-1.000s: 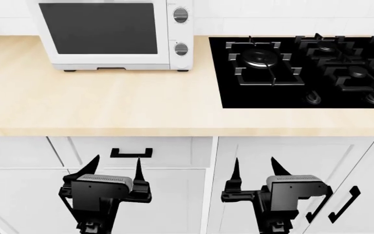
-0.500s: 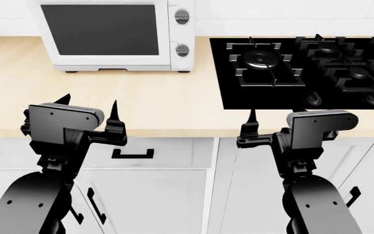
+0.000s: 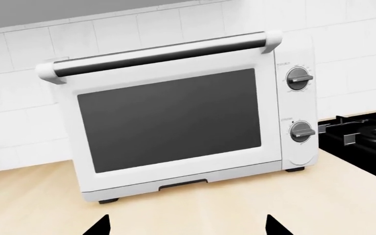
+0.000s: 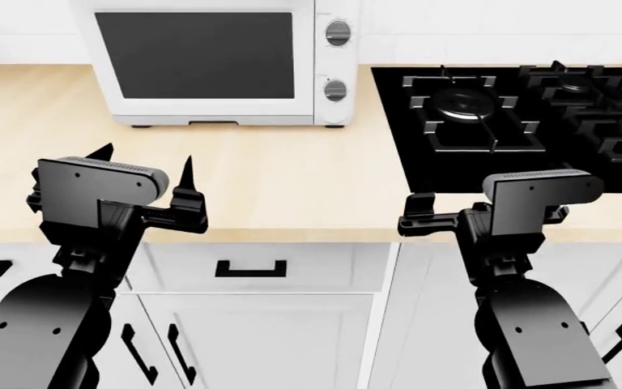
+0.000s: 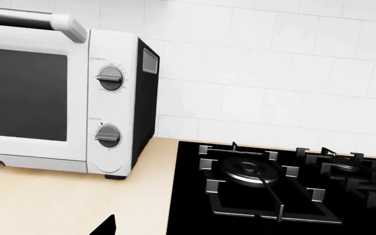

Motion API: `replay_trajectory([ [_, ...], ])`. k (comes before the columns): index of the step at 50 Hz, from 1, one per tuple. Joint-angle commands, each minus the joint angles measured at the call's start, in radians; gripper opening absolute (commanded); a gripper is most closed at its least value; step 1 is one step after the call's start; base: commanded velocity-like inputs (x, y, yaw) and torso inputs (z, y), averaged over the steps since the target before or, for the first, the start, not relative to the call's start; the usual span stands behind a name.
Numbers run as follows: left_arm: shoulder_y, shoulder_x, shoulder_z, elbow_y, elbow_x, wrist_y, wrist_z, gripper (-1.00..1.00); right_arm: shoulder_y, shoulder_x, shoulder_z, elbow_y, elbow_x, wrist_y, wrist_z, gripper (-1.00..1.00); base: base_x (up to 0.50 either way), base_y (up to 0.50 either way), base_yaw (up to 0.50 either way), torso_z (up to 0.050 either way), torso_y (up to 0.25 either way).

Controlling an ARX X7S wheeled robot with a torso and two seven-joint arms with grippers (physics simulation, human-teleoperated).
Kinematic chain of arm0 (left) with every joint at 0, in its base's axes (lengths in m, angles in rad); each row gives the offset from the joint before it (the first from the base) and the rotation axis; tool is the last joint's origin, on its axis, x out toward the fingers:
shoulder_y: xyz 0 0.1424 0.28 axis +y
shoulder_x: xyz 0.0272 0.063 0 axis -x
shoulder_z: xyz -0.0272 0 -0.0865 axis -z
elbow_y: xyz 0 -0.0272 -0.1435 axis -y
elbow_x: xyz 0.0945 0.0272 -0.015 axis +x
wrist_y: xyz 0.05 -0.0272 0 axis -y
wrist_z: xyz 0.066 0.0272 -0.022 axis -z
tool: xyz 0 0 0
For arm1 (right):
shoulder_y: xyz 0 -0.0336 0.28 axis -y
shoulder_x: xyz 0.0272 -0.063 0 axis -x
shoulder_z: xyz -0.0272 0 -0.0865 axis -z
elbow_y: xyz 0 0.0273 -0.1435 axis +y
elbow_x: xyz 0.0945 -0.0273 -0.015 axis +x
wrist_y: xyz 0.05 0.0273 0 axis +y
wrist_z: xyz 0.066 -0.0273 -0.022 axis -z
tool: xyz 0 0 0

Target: Open the toaster oven door.

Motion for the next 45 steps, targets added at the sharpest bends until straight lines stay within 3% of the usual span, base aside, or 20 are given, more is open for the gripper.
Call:
replay_trajectory([
  [1, -0.003, -0.003, 0.005, 0.005, -0.006, -0.005, -0.002, 1.00, -0.004, 0.001, 0.001, 0.001, 0.012, 0.001, 0.004, 1.00, 0.29, 0.00, 0.00, 0.000, 0.000],
  [32, -0.018, -0.028, 0.050, 0.019, -0.004, -0.026, -0.001, 1.00, -0.017, 0.004, -0.005, 0.028, 0.037, -0.024, 0.005, 1.00, 0.31, 0.00, 0.00, 0.000, 0.000],
  [38, -0.101, -0.159, 0.188, 0.050, 0.073, -0.089, 0.054, 1.00, -0.026, 0.005, 0.002, 0.019, 0.051, -0.027, 0.004, 1.00, 0.00, 0.00, 0.00, 0.000, 0.000],
  [45, -0.391, -0.388, 0.437, 0.100, 0.189, -0.226, 0.216, 1.00, -0.031, 0.001, 0.000, 0.028, 0.062, -0.043, -0.002, 1.00, 0.00, 0.00, 0.00, 0.000, 0.000],
])
